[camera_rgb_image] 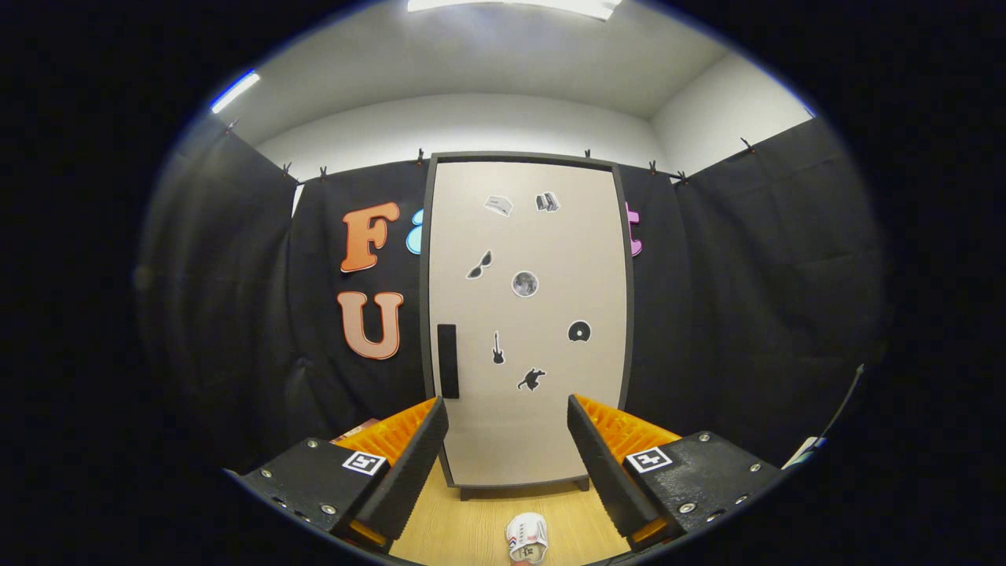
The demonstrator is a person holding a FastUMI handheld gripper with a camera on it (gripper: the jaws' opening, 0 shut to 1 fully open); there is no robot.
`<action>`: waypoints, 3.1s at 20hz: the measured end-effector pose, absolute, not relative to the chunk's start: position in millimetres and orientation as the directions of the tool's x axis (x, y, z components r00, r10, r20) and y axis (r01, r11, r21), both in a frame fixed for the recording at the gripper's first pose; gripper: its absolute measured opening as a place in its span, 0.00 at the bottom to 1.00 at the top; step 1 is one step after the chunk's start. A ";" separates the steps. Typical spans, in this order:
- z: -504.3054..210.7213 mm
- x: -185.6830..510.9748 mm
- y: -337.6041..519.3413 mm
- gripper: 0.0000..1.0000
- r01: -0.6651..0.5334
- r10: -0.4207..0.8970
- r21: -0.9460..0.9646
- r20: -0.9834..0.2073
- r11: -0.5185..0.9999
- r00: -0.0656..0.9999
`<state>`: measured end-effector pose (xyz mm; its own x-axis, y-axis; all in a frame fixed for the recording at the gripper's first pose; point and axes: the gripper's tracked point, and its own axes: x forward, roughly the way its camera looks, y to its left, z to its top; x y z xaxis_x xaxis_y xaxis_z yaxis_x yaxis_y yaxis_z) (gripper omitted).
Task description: Open the shoe cabinet door, grab the shoes and put them into the shoe cabinet, then close the shoe cabinet door.
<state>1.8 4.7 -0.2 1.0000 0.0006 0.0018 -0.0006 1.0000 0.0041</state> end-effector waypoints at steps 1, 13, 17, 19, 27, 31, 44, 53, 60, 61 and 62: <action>-0.1 2.1 4.7 0.96 -0.001 0.001 0.005 0.003 1.000 1.000; -6.8 21.5 20.6 0.95 -0.019 0.019 -0.003 -0.013 1.000 1.000; -8.4 39.8 32.4 0.96 -0.031 0.031 -0.004 -0.019 1.000 0.999; -9.8 54.6 41.8 0.95 -0.043 0.043 -0.004 -0.020 0.999 0.999; -15.3 128.2 80.0 0.96 -0.086 0.087 0.031 -0.030 0.996 0.996; -21.8 162.8 90.7 0.95 -0.086 0.087 0.025 -0.038 0.996 0.995; -46.1 240.1 105.8 0.95 -0.064 0.065 0.013 -0.093 0.998 0.993; -53.3 256.0 106.9 0.64 -0.042 0.043 0.012 -0.095 0.999 0.995; -53.2 252.3 112.0 0.34 -0.080 0.081 0.021 -0.100 0.997 0.992; -52.8 250.1 111.8 0.34 -0.083 0.084 0.015 -0.101 0.996 0.991; -52.2 247.7 110.3 0.33 -0.081 0.082 0.009 -0.100 0.997 0.992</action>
<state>247.7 110.3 -52.2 0.9916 0.0819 -0.0997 -0.0815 0.9966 0.0086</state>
